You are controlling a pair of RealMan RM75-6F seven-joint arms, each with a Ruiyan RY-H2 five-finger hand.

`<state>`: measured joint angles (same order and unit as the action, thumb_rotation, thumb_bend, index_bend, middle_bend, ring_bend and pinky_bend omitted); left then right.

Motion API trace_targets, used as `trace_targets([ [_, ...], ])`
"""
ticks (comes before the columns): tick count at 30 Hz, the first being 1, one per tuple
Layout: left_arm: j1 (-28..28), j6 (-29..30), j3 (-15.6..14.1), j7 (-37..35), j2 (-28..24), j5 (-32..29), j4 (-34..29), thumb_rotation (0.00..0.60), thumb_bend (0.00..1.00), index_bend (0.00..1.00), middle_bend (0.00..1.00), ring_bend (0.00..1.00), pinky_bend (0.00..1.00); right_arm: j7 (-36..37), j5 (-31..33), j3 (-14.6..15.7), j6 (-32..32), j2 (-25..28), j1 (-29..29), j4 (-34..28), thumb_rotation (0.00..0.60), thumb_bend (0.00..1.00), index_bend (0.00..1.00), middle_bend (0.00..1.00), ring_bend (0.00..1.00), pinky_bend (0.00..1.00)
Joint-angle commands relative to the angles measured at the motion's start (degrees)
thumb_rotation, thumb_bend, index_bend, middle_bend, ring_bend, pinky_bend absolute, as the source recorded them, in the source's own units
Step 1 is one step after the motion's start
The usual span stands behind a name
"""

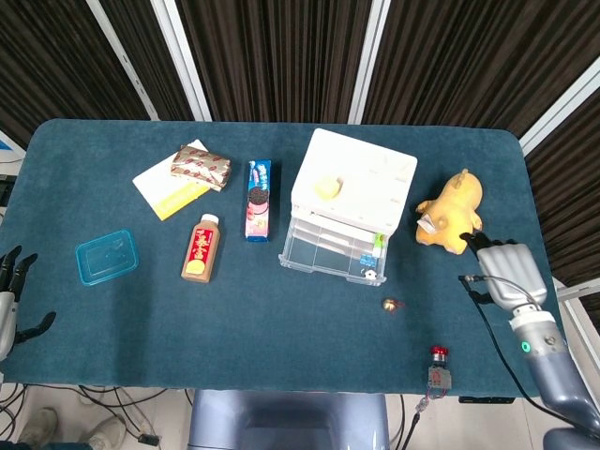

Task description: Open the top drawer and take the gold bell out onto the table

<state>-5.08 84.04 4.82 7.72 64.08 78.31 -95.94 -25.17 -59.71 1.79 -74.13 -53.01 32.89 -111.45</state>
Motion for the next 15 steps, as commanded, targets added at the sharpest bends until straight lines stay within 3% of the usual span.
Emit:
trace_targets([
  [1, 0.0, 0.2, 0.0, 0.0, 0.0, 0.1, 0.0, 0.600, 0.19, 0.10, 0.00, 0.00, 0.00, 5.5, -10.6, 2.3, -11.7, -4.6, -9.1, 4.4, 0.600, 0.13, 0.18, 0.23, 0.41, 0.39],
  [6, 0.0, 0.5, 0.1, 0.0, -0.1, 0.5, -0.1, 0.600, 0.19, 0.10, 0.00, 0.00, 0.00, 8.8, -17.4, 4.3, -19.4, -9.6, -16.1, 10.0, 0.600, 0.11, 0.14, 0.17, 0.38, 0.36],
  [15, 0.0, 1.1, -0.1, -0.4, -0.5, 1.9, -0.4, 0.600, 0.19, 0.10, 0.00, 0.00, 0.00, 11.5, -22.9, 5.5, -24.1, -15.6, -22.9, 17.6, 0.600, 0.11, 0.12, 0.13, 0.34, 0.33],
])
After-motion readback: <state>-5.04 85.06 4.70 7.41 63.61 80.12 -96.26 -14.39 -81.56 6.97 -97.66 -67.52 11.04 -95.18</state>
